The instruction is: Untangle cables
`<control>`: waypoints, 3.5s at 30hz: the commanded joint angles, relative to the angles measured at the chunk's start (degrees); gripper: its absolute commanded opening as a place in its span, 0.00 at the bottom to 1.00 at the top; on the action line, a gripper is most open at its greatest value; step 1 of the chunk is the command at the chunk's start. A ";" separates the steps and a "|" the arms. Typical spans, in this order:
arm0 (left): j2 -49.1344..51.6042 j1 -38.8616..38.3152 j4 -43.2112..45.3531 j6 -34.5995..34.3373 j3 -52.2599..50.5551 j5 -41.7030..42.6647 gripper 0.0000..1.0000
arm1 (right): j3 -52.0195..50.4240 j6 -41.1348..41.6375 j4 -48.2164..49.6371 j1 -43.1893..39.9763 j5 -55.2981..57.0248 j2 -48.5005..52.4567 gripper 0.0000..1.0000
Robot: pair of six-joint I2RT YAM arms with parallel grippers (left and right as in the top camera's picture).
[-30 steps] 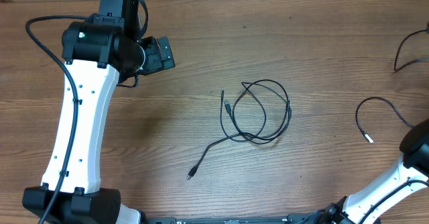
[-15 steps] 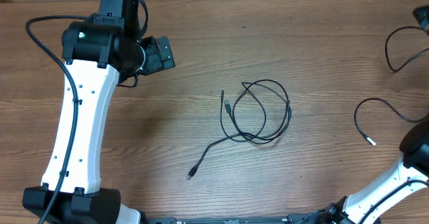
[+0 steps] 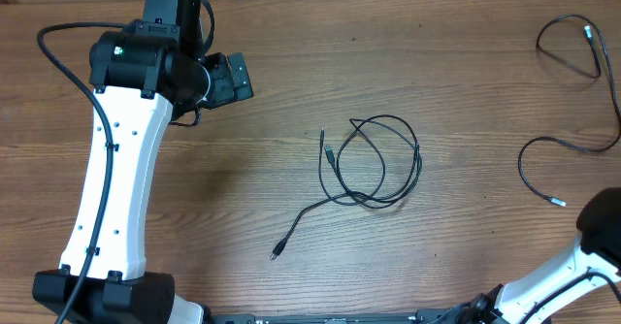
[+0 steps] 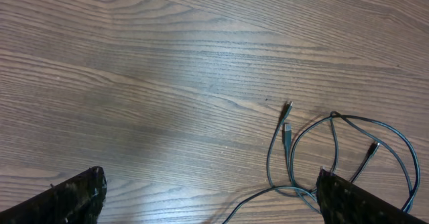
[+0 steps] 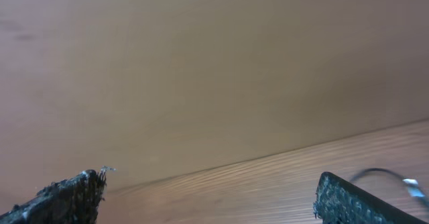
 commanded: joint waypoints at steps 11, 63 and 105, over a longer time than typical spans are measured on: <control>0.31 0.09 -0.02 0.48 0.11 -0.42 1.00 | 1.66 -10.95 -31.39 6.05 -11.91 -2.56 1.00; 0.31 0.13 -0.02 0.48 0.11 -0.39 0.99 | -41.68 -29.16 -27.15 44.87 27.52 -2.25 0.58; 0.31 0.09 -0.02 0.48 0.11 -0.42 1.00 | 26.97 -17.49 -42.27 44.92 -2.08 -3.58 0.04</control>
